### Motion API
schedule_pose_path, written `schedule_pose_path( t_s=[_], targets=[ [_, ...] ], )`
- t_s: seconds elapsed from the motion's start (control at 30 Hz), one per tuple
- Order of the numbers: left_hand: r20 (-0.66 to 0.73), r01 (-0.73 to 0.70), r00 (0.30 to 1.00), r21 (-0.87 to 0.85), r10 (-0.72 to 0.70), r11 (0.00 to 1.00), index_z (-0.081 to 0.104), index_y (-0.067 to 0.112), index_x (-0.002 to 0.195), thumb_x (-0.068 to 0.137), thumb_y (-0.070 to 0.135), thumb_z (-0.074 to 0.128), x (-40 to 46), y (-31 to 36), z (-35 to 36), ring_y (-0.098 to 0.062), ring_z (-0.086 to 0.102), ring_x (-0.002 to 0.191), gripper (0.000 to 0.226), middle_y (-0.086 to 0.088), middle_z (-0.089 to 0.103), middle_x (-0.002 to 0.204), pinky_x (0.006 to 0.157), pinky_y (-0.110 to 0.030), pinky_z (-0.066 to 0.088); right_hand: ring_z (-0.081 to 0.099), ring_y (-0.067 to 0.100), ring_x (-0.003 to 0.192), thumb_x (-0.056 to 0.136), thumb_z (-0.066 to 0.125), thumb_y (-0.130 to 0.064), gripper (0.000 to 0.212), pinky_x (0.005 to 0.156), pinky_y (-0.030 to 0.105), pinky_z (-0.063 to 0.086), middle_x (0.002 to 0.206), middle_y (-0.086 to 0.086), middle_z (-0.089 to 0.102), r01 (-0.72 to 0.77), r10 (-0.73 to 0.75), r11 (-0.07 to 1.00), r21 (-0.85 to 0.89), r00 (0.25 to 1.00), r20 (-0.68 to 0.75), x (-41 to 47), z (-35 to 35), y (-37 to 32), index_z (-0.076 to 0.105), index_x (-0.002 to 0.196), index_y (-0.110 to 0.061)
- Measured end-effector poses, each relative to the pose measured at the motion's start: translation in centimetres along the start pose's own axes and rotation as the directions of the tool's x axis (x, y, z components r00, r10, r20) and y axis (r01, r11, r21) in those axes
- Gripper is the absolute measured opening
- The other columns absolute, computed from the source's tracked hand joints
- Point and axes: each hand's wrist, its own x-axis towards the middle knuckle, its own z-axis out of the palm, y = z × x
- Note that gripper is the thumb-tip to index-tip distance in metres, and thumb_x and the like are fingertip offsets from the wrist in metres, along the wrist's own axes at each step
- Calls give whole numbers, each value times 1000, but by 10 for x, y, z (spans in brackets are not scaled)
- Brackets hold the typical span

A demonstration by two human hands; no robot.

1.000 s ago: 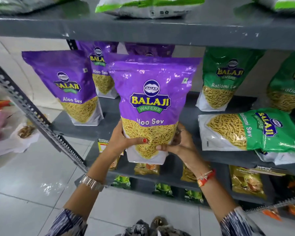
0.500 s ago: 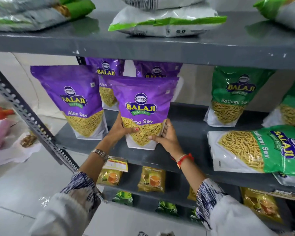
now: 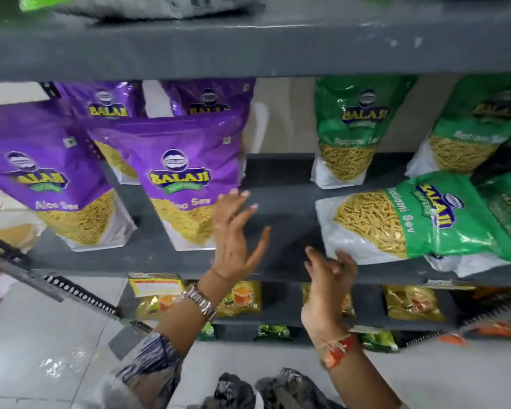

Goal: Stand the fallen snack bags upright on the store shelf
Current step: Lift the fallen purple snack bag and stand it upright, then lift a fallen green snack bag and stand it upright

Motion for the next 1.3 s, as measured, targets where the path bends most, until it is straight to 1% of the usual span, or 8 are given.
schedule_pose_path(
  t_s=[0.1, 0.2, 0.3, 0.43, 0.67, 0.87, 1.07, 1.3],
  targets=[
    [401, 75, 914, -9, -65, 997, 40, 17, 128, 87, 33, 50, 31, 11, 47, -16, 41, 127, 46, -8, 54, 131, 114, -49, 19, 53, 18, 80, 69, 77, -3, 47, 78, 41, 47, 88, 6, 50, -72, 77, 997, 28, 968, -239, 33, -27, -10, 47, 102, -15],
    [749, 177, 642, 65, -166, 982, 35, 15, 137, 86, 51, 47, 63, 21, 99, -19, 40, 130, 64, -6, 47, 140, 115, -45, 21, 57, 25, 94, 54, 87, -22, 84, 87, 46, 50, 109, 11, 53, -173, 165, 985, 4, 937, -309, 55, -44, -24, 42, 124, -11],
    [877, 501, 332, 147, -347, 853, 41, 21, 136, 76, 61, 57, 84, 20, 136, -17, 49, 121, 73, 0, 51, 135, 108, -32, 36, 60, 24, 98, 53, 88, -22, 93, 84, 45, 49, 119, 14, 59, -209, 207, 978, 4, 963, -172, 69, -52, -39, 39, 130, -10],
    [916, 641, 165, 181, -365, 746, 52, 24, 129, 65, 66, 63, 92, 11, 158, -19, 55, 120, 78, -4, 57, 133, 106, -35, 43, 58, 16, 92, 68, 80, -4, 66, 91, 41, 47, 106, -2, 58, -187, 189, 982, 35, 981, -34, 75, -51, -58, 38, 116, -23],
    [852, 715, 278, 125, -444, 688, 58, 21, 103, 70, 23, 77, 74, 43, 119, 7, 60, 75, 38, 12, 64, 92, 69, -3, 47, 64, 26, 106, 58, 86, -9, 71, 89, 39, 52, 118, 8, 69, -161, 166, 985, -53, 981, 102, 68, -70, -74, 57, 122, -17],
    [736, 826, 338, 67, -586, 560, 60, 20, 107, 42, 46, 86, 32, 84, 78, -23, 64, 101, 75, -10, 65, 111, 92, -43, 52, 69, 30, 103, 41, 93, -24, 86, 95, 55, 51, 111, 13, 72, -75, 135, 980, -184, 930, 341, 63, -93, -96, 58, 118, -11],
    [575, 876, 464, -186, -674, 445, 46, 32, 104, 52, 7, 85, 22, 124, 62, -7, 64, 94, 69, 5, 64, 105, 68, -16, 55, 72, 20, 92, 43, 87, -10, 79, 69, 29, 59, 96, 2, 77, -16, 131, 978, -209, 825, 549, 65, -97, -126, 57, 116, -6],
    [510, 884, 459, -179, -727, 432, 43, 12, 118, 52, -7, 82, 19, 111, 74, -15, 61, 99, 79, -2, 62, 109, 75, -21, 55, 69, 22, 99, 54, 84, 8, 64, 80, 31, 58, 109, 12, 71, 174, 104, 907, -384, 790, 604, 95, -86, -120, 55, 107, -12]
  ],
)
